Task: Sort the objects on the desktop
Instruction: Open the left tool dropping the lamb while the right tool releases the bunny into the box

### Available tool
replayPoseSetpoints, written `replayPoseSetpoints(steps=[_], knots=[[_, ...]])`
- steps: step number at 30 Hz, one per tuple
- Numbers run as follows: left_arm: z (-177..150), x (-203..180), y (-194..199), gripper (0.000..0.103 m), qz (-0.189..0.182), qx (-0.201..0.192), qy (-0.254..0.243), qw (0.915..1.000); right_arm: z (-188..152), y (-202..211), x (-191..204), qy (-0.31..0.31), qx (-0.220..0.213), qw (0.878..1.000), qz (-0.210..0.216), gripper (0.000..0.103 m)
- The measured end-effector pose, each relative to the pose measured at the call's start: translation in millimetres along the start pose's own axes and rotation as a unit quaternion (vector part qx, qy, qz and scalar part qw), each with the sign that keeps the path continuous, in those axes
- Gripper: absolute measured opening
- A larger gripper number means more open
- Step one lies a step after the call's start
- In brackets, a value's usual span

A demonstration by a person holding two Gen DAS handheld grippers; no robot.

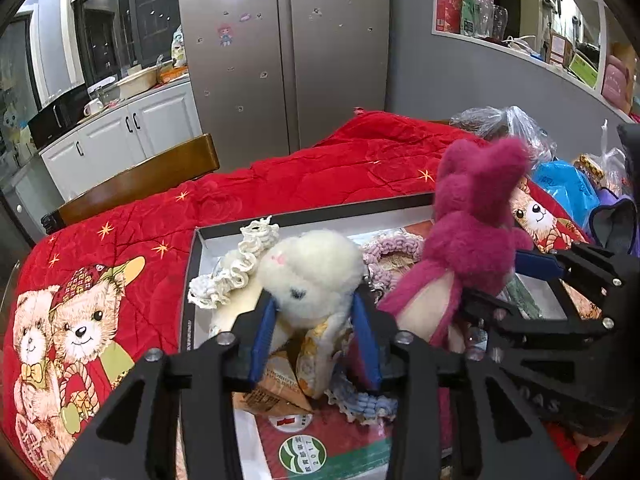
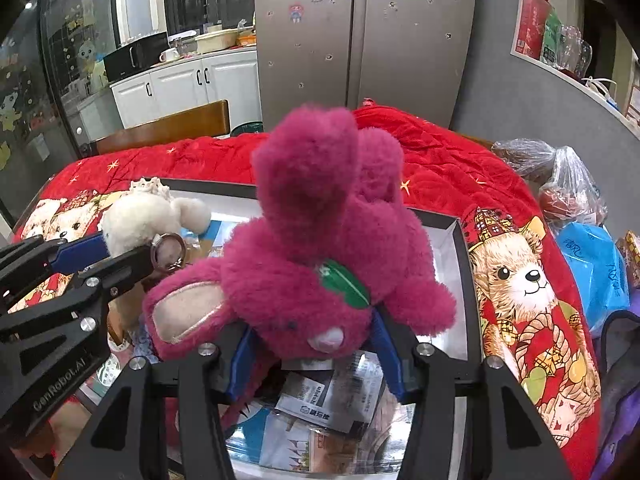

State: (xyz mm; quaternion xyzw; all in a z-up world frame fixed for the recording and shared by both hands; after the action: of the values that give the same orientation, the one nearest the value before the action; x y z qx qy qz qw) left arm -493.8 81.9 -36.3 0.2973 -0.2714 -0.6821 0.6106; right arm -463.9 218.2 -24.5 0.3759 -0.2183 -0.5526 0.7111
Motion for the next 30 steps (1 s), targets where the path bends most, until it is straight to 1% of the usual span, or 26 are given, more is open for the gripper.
replayPoseSetpoints(steps=[1,2,3,4,5,7,8,10,12,20,23,27,30], knots=[[1.1,0.4,2.6,0.043,0.0,-0.001,0.004,1.0,1.0,1.8,2.3,0.0,0.0,1.0,0.008,0.06],[1.9,1.5,5.3,0.045,0.002,-0.003,0.008,1.0,2.5,5.0,5.9,0.0,-0.002,1.0,0.021,0.065],[3.4,3.6,7.4,0.048,0.003,-0.005,0.011,0.9999,3.8,8.5,9.3,0.001,-0.003,0.999,0.032,0.067],[5.1,5.8,10.0,0.052,0.002,-0.006,0.016,0.9999,5.0,11.3,10.9,0.001,-0.005,0.999,0.031,0.068],[6.9,8.1,13.1,0.054,0.002,-0.009,0.019,0.9998,6.4,14.8,11.1,0.003,-0.008,1.0,0.023,0.071],[11.0,12.0,20.0,0.063,0.003,-0.019,0.025,0.9995,10.1,24.1,10.7,0.011,-0.019,1.0,0.003,0.076],[12.6,12.2,22.9,0.065,0.004,-0.023,0.026,0.9994,11.5,27.8,10.2,0.009,-0.023,1.0,-0.001,0.078],[16.3,14.6,29.0,0.069,0.007,-0.033,0.025,0.9991,13.7,32.0,9.0,0.001,-0.029,1.0,0.004,0.079],[18.4,15.3,33.1,0.07,0.008,-0.037,0.026,0.9989,15.2,33.7,8.8,-0.005,-0.03,0.999,0.008,0.079],[23.0,14.8,41.9,0.071,0.01,-0.047,0.026,0.9985,17.4,35.9,2.1,-0.019,-0.04,0.999,0.0,0.079],[27.7,17.0,50.0,0.071,0.014,-0.057,0.028,0.9979,21.5,45.0,-0.4,-0.021,-0.052,0.998,-0.003,0.079],[33.7,20.8,64.5,0.072,0.006,-0.07,0.04,0.9967,29.2,65.9,-2.3,-0.026,-0.078,0.997,-0.007,0.079],[37.9,21.5,76.4,0.072,0.0,-0.078,0.046,0.9959,35.5,84.6,3.4,-0.017,-0.104,0.994,-0.03,0.079]])
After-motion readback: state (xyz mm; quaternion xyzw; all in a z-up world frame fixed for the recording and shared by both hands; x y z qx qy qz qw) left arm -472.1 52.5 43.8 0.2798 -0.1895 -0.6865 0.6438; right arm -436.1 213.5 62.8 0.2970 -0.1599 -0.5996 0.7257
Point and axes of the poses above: each gripper's, at about its wrist camera, not at the fingertips, and y roughly against the way its jaws point, x to its left, z to its top, the point moved 9 cm from there along -y, roughly the way its jaws point, and after that the axes turned 7 degrees about y, right-handed, at the moved point
